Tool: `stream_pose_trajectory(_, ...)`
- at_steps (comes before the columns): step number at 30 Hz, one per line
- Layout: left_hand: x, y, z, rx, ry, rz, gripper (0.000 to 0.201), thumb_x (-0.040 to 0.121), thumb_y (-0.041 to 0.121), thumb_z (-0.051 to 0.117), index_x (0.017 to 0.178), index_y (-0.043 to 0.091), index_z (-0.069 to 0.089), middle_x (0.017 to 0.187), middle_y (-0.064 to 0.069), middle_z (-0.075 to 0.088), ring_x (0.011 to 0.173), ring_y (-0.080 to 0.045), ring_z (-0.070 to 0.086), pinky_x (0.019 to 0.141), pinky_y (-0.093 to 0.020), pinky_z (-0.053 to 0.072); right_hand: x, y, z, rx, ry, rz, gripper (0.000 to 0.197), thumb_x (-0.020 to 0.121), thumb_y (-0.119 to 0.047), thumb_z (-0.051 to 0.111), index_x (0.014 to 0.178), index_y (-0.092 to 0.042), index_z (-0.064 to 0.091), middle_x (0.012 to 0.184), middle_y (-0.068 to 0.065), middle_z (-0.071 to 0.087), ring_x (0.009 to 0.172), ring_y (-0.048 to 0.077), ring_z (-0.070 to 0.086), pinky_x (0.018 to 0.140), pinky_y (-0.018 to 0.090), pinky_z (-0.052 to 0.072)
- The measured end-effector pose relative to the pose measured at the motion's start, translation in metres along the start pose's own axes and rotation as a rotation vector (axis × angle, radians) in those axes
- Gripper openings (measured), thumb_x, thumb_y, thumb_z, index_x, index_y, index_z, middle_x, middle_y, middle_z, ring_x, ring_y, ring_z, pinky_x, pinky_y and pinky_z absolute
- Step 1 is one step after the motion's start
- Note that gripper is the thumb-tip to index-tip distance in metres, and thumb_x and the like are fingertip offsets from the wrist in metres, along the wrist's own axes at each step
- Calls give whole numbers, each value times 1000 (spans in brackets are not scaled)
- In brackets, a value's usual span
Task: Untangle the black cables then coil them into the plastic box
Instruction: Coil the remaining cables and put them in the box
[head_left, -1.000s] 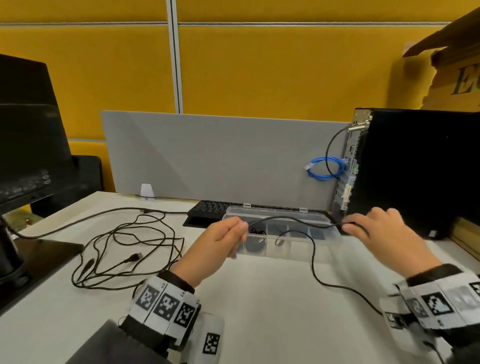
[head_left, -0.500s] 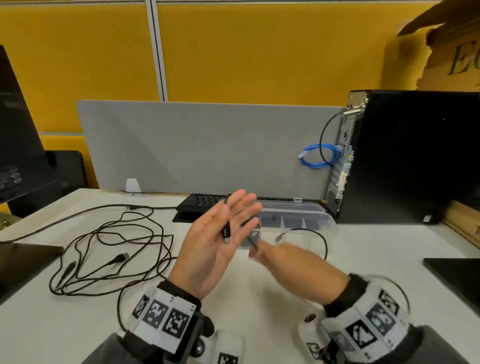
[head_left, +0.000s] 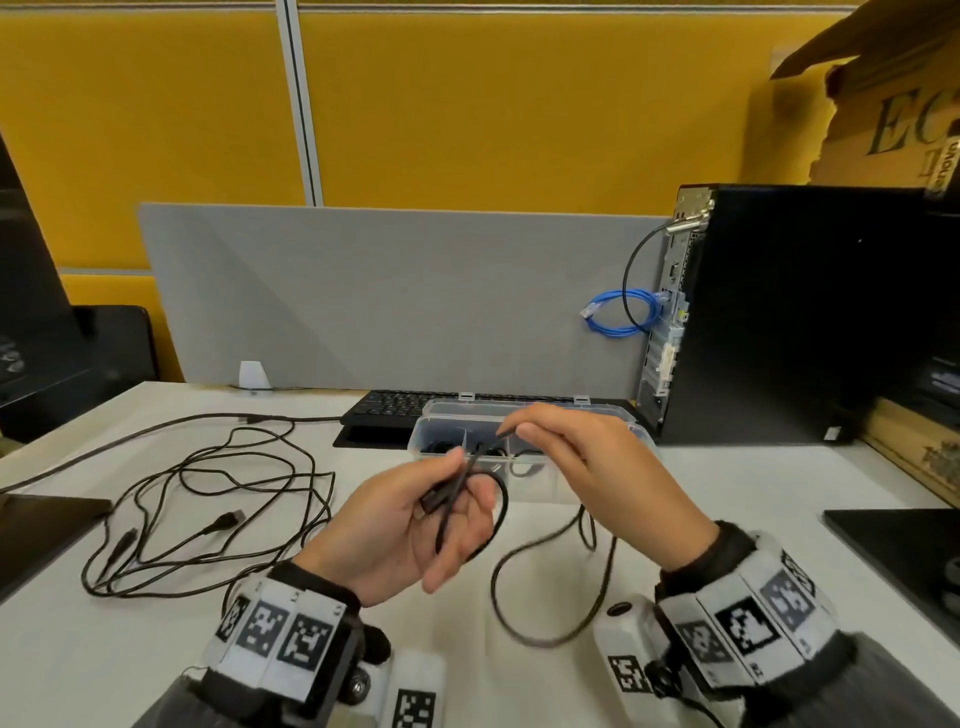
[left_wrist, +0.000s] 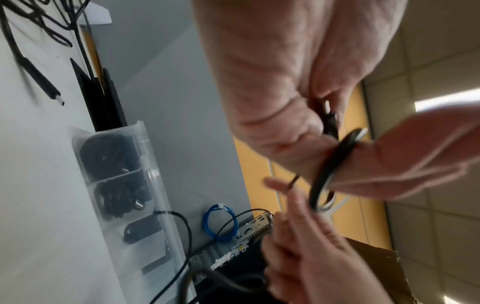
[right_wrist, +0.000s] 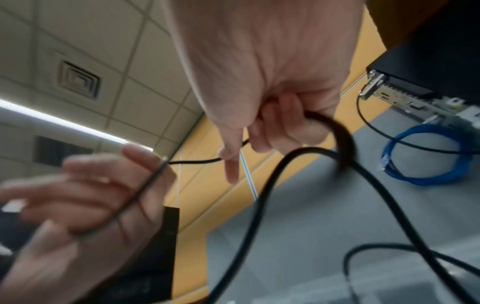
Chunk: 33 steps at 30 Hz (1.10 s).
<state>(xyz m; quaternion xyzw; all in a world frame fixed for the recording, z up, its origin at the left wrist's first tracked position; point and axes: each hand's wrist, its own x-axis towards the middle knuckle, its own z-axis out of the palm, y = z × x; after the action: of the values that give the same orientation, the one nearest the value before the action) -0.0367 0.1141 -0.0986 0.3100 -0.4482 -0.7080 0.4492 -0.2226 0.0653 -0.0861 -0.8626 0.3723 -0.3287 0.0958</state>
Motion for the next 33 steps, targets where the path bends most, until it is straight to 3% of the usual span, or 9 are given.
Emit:
stream_pose_trajectory(3,5,1,-1,-265,60,243,27,72,30,71,74,4,73,72,-9,68,63,-15,68,57,-20,56,-5,10,17,-326,-340,75,28,98,-43,29,117,-41,50,111,-6,64,99,17,60,81,36,48)
stream_pose_trajectory(7,14,-2,-6,-44,279,503,33,91,19,41,104,-1,62,109,-14,69,105,-25,65,89,-34,53,-11,-21,31,-121,-725,32,28,101,-27,31,108,-18,58,98,-4,60,81,9,52,73,23,39)
stream_pose_trajectory(12,16,2,-15,73,566,615,28,101,13,27,92,5,53,86,-12,74,81,-24,71,77,-27,57,-4,-20,-7,-51,-672,53,24,99,-27,36,86,-23,56,63,-14,44,56,-6,46,58,15,36)
stream_pose_trajectory(16,8,15,-36,-83,773,747,26,99,9,28,79,14,45,63,-1,69,59,-16,68,60,-21,54,-3,25,-58,-99,-440,298,31,99,-32,38,73,-21,51,58,-10,47,45,-4,44,46,12,37)
stream_pose_trajectory(19,3,17,-46,-103,871,773,26,96,7,30,77,16,45,51,6,58,46,-12,58,56,-21,50,-10,60,-89,-120,-56,490,33,98,-30,38,73,-15,53,56,-1,50,46,10,43,38,15,33)
stream_pose_trajectory(23,13,7,-37,68,854,696,27,95,9,31,72,14,43,50,3,46,41,-11,49,58,-26,44,-20,73,-107,384,492,525,25,98,-23,39,76,-15,49,64,6,44,44,21,50,48,31,50)
stream_pose_trajectory(26,22,-3,-33,140,814,611,28,95,10,31,71,12,44,51,0,47,40,-12,50,60,-31,42,-16,73,-105,655,703,365,19,99,-21,37,85,-20,49,85,5,51,79,19,71,69,32,59)
stream_pose_trajectory(29,25,-8,-36,130,787,524,26,97,11,31,74,13,45,47,2,52,39,-13,52,59,-31,43,-11,77,-102,258,925,206,13,98,-27,41,89,-28,50,95,-8,47,103,16,54,89,33,45)
stream_pose_trajectory(33,23,-8,-41,75,816,491,26,97,11,33,75,15,45,47,3,53,38,-12,52,61,-32,43,-15,90,-101,-250,900,81,27,97,-29,44,103,-6,58,101,-5,35,119,27,38,109,24,21)
